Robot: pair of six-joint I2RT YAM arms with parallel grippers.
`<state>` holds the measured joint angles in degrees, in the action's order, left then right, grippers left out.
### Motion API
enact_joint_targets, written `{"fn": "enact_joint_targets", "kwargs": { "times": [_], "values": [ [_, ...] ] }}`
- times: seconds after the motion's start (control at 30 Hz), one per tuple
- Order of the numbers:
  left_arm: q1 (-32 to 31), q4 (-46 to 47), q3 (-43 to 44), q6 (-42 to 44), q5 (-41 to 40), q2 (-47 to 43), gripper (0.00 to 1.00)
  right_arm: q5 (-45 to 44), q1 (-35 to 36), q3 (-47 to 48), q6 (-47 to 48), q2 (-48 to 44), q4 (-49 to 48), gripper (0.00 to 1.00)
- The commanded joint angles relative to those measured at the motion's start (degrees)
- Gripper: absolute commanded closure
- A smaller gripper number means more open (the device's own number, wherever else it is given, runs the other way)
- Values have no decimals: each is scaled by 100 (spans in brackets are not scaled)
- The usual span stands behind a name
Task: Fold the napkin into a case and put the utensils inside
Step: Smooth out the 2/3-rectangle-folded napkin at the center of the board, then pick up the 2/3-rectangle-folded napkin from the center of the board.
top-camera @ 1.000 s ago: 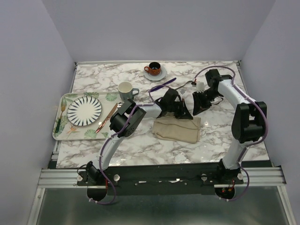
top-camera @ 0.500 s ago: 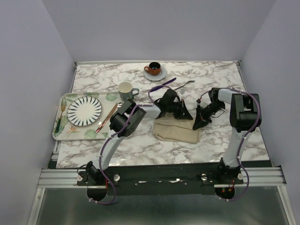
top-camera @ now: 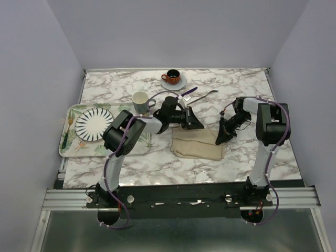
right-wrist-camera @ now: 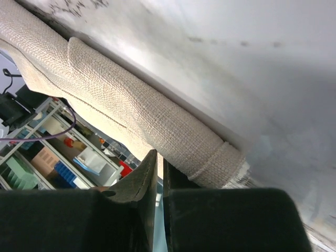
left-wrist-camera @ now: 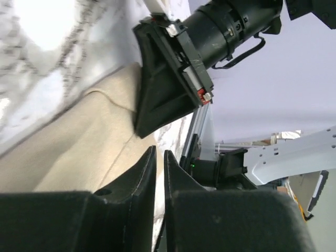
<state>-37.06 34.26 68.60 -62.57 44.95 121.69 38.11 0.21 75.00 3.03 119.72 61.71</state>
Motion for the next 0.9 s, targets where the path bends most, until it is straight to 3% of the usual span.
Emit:
{"fn": "enact_joint_targets", "kwargs": {
  "times": [0.0,0.1,0.27,0.47,0.63,0.77,0.87],
  "values": [
    [357,-374,-339,376,172,380,88,-251,23,304,75,280,-168,83],
    [533,-893,-66,772,216,732,92,-260,23,480,84,350,-107,83],
    [639,-1246,154,1167,365,830,91,54,32,612,479,193,95,83],
    [393,-1579,58,2492,392,-232,69,663,76,770,1190,-492,525,79],
    [68,-2721,-224,4362,-511,-1524,55,418,199,911,1402,-696,509,77],
    [-730,-3680,-557,6908,-1812,-2157,53,57,409,990,1332,-608,210,74],
    [-1197,-3901,-890,7827,-2805,-2456,51,-286,585,1042,1297,-433,-19,73]
  ]
}}
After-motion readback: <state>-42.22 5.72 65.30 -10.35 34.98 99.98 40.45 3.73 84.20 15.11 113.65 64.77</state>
